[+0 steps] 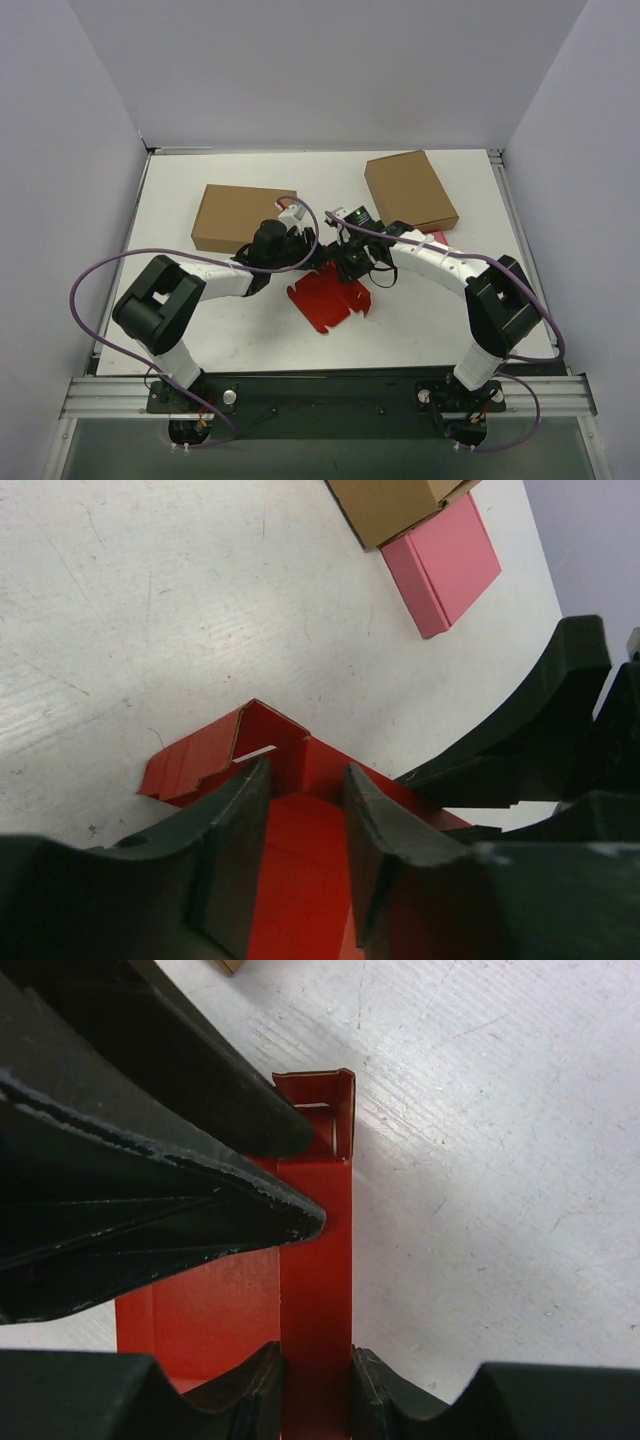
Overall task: Fold the paper box
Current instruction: Fold the paper box at the center of the board.
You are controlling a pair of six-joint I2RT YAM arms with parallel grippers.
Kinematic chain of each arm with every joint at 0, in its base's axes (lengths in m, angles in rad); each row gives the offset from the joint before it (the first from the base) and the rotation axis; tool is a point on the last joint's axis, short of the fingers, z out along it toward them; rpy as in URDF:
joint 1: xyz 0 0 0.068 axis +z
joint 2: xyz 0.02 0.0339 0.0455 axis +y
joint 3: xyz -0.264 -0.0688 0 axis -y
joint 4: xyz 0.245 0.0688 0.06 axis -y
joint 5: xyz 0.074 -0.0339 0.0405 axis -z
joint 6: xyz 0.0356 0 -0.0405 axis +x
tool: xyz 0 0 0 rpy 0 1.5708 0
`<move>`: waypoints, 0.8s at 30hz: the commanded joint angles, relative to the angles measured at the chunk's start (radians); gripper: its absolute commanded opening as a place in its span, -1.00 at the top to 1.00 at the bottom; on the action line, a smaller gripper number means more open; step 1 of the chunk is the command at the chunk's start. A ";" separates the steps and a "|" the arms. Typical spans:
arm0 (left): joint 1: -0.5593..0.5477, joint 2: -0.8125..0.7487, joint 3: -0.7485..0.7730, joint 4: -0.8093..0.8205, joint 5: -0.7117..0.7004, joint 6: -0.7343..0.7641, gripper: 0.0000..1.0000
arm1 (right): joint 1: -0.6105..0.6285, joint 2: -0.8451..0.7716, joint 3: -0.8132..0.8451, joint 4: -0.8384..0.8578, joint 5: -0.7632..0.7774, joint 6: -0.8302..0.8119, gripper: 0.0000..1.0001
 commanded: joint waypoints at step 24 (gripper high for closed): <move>0.126 -0.156 -0.217 0.039 0.073 0.115 -0.21 | -0.010 -0.047 -0.001 -0.035 0.055 -0.043 0.79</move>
